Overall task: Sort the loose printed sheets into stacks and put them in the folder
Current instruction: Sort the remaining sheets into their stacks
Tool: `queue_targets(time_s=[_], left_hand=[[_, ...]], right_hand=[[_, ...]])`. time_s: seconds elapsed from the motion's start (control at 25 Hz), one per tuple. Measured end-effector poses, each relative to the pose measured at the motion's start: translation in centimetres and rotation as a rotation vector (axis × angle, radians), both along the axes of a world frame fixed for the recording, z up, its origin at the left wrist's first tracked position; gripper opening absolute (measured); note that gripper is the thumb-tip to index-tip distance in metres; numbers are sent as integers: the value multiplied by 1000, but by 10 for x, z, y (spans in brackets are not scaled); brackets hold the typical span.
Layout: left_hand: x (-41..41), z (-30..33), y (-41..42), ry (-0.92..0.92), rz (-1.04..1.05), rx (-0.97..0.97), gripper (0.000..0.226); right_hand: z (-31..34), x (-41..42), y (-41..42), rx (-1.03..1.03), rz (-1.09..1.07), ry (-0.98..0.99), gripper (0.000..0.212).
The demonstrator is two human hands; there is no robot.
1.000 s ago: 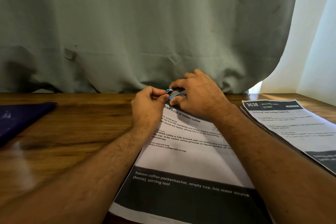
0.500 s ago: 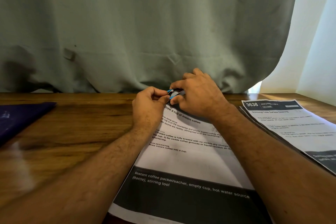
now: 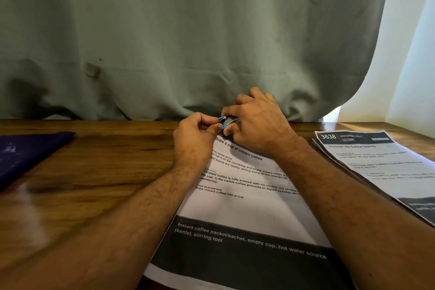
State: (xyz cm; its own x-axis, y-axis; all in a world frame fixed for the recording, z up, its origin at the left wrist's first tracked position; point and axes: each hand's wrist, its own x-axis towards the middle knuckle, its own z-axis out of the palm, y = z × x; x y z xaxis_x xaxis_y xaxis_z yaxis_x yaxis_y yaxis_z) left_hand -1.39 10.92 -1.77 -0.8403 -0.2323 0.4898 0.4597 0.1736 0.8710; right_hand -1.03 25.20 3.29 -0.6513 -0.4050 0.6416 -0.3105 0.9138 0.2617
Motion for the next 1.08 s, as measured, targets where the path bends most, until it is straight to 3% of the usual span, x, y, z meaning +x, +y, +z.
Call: queue_targets(time_s=[0.36,0.6,0.92,1.08], left_hand=[[1,0,1,-1,23,10,8],[-1,-1,-2,-24,35,-25,18],[-6,-2,-17,-182,108,-49,8],[-4,-2,-20,-279,52,2,8]], right_hand=[[2,-1,0,-18,23,-22,40],[0,-1,15,-264,115,-174,49],[-17,-15,85,-658,-228,-371,49],[-33,-18,97,-639,-392,-494,41]])
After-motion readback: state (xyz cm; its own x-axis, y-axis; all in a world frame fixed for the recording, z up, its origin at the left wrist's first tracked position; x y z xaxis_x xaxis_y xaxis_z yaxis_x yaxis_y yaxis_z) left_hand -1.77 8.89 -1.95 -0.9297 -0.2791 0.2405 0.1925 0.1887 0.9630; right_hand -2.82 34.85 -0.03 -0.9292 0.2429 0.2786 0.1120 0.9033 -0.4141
